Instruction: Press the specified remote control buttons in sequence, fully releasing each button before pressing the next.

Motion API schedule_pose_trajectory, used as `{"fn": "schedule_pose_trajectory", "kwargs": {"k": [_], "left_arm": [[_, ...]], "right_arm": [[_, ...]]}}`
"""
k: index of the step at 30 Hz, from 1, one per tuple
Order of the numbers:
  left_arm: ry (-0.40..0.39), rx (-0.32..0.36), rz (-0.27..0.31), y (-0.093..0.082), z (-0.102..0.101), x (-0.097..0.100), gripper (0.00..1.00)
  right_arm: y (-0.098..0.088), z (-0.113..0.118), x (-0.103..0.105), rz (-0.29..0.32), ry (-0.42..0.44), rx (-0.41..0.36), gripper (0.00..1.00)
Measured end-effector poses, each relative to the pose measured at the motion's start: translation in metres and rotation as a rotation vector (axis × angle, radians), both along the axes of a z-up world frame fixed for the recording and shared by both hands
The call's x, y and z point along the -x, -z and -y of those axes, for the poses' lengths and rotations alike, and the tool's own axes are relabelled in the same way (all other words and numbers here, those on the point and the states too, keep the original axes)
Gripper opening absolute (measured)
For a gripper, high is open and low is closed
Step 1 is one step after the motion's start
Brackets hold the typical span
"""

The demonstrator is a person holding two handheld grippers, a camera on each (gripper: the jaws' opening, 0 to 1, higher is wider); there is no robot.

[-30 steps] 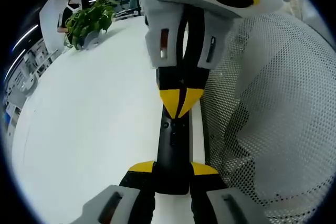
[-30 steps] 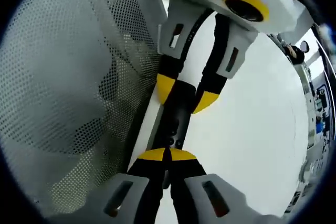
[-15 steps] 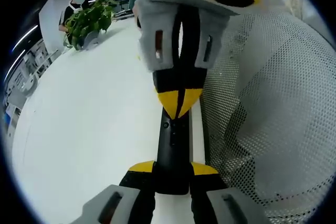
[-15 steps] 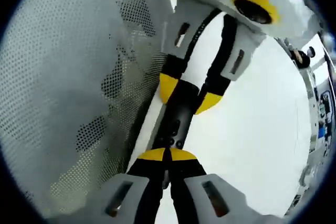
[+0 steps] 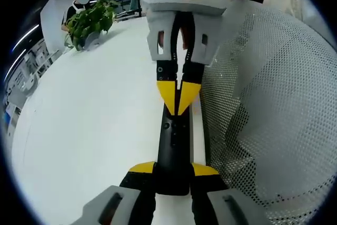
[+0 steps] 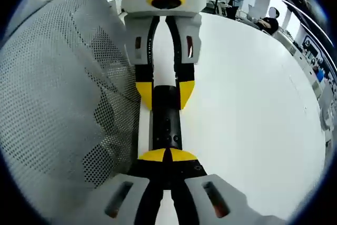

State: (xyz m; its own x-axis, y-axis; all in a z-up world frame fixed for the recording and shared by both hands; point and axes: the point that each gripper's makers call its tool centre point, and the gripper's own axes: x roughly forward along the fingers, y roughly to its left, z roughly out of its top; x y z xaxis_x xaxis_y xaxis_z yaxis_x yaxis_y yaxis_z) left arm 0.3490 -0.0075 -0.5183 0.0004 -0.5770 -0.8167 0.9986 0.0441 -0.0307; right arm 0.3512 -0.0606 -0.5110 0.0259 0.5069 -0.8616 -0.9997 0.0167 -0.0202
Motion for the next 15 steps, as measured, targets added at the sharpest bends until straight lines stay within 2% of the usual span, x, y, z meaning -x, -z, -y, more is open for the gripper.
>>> {"fn": "schedule_pose_trajectory", "kwargs": {"k": [9, 15], "left_arm": [[0.001, 0.003, -0.001, 0.0, 0.0, 0.0, 0.24], [0.001, 0.003, -0.001, 0.0, 0.0, 0.001, 0.24]], "right_arm": [[0.001, 0.01, -0.001, 0.003, 0.02, 0.001, 0.04], [0.002, 0.015, -0.002, -0.029, 0.043, 0.011, 0.06]]}}
